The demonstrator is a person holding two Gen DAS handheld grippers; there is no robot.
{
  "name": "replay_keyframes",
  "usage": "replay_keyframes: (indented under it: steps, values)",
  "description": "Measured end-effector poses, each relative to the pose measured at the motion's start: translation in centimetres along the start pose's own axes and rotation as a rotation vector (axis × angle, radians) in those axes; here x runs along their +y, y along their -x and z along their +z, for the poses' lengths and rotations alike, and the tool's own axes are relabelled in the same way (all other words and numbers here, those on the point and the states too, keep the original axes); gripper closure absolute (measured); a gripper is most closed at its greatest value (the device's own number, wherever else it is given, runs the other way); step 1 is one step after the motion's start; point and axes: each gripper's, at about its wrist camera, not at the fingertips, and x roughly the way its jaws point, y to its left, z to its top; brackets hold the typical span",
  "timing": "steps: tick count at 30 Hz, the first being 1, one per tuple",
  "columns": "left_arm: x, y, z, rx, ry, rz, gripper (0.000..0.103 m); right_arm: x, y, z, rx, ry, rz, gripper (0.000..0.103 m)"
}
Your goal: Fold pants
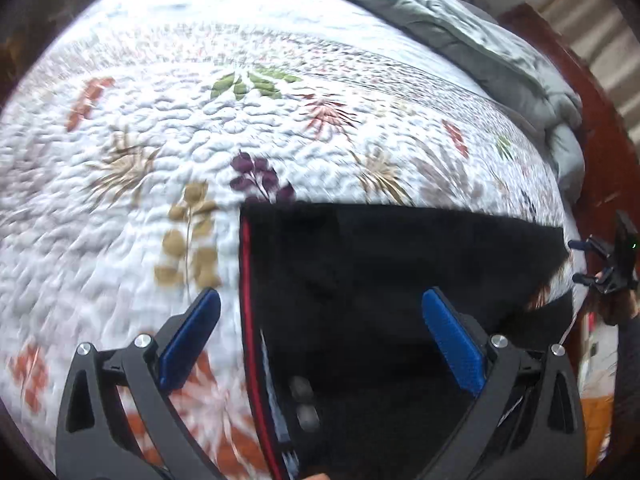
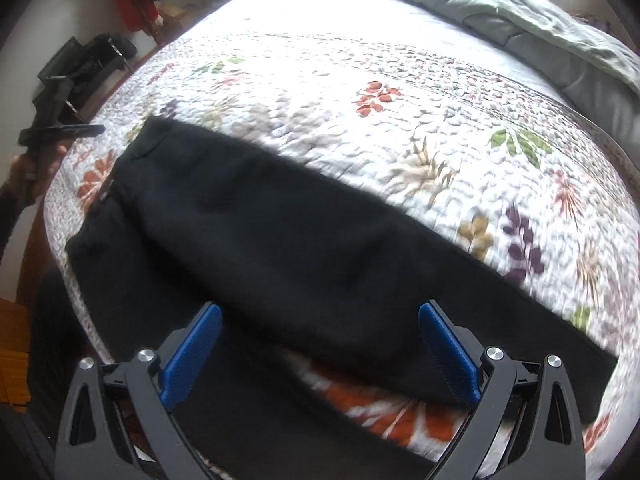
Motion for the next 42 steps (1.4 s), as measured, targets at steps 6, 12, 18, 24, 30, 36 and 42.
replay_keyframes:
  steps: [6,12,18,24,30,36,42]
  values:
    - [2.8,-5.8,3.3,0.109,0.042,-0.029,0.004,-4.3,-3.6,3.8,0.143,0.020,0.077,0.005]
    - [1.8,-8.4,3.8,0.152,-0.051,-0.027,0.005,-7.8,-6.3,5.0,0.254,0.030,0.110,0.019]
    - [1.5,-8.9,4.4,0.172,-0.094,-0.021,0.022,-10.3,-8.8,5.8,0.312,0.029,0.132,0.022]
    - [1.5,-9.4,4.6,0.190,-0.136,0.008,0.030,-10.9,-10.8,6.3,0.353,0.046,0.176,0.020]
    - [2.6,-8.6,4.6,0.177,-0.125,0.043,0.065,-10.6,-10.9,5.5,0.395,0.051,0.213,0.040]
    - [1.2,-7.1,4.1,0.146,-0.153,0.017,0.089,-11.0,-8.5,4.5,0.384,0.024,0.177,0.094]
    - [-0.7,-2.9,3.2,0.065,-0.184,-0.011,0.090,-9.0,-2.3,2.9,0.279,0.045,0.146,0.097]
